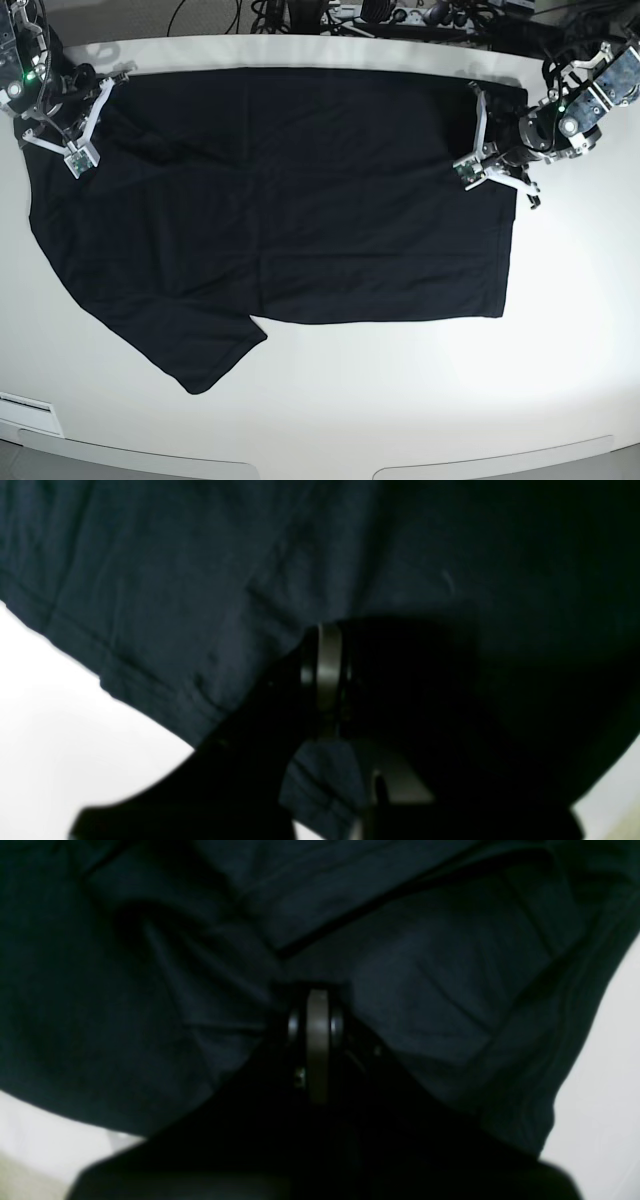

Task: Fold the T-shirt properly
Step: 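Move both grippers to the shirt's opposite edge and grasp it, then lift the grasped edge and fold it over toward the held edge, then fold the loose sleeve end inward with the right gripper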

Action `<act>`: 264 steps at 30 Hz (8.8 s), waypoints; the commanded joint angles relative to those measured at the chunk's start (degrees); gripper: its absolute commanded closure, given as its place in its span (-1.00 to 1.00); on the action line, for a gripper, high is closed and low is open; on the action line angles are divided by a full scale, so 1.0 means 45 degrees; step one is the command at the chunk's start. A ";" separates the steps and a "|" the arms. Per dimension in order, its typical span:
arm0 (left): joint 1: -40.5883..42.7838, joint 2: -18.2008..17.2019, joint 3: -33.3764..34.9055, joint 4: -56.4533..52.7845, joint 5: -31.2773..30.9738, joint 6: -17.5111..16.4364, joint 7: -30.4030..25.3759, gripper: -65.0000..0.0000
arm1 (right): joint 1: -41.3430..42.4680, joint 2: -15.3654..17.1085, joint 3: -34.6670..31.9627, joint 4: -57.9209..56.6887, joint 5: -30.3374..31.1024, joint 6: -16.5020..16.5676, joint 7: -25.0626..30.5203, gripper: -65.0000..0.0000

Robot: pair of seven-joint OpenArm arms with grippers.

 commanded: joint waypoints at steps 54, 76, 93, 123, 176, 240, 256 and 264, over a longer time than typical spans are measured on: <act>-0.1326 0.2438 -0.9879 -0.4046 -0.1355 0.3191 -0.2837 1.00 | -0.2545 0.0112 -0.0087 0.4663 -0.8340 -0.5377 -0.0350 0.80; -0.5134 0.6086 -0.7665 -1.3469 -0.8932 -0.3434 0.3332 -0.01 | -0.1462 0.0112 -0.0087 0.4653 -0.7752 -0.5314 -0.0083 0.80; -0.5343 0.5819 -0.7388 -1.3464 -0.9083 -0.3254 0.4255 1.00 | 0.8116 -0.0107 -0.0087 -0.2166 -0.1054 -0.2497 0.1977 0.17; -0.5396 0.5814 -0.7388 -1.3469 -0.9068 -0.3434 0.4303 1.00 | 1.5703 -0.3031 -0.0092 -1.8418 0.5756 0.5321 -0.0151 0.60; -0.3007 0.2025 -0.7378 -0.7096 -1.3519 -0.5846 0.9076 1.00 | 0.8689 0.1948 -0.0102 -0.5367 0.9049 0.4575 -0.6290 1.00; -0.2108 0.2030 -0.7378 -0.7106 -1.3519 -0.5846 0.7825 -0.11 | 0.7082 0.0272 -0.0087 0.0199 1.2271 0.5321 -0.6322 1.00; -0.2171 0.1967 -0.7383 -0.7106 -1.3519 -0.5846 0.7830 -0.11 | 0.2725 0.1472 -0.0087 0.1957 1.2271 0.5321 -0.6322 1.00; -0.2385 0.1355 -0.7388 -0.7106 -1.3519 -0.5846 0.7820 -0.11 | 0.2064 0.2832 -0.0092 0.1957 1.2271 0.5321 -0.6322 1.00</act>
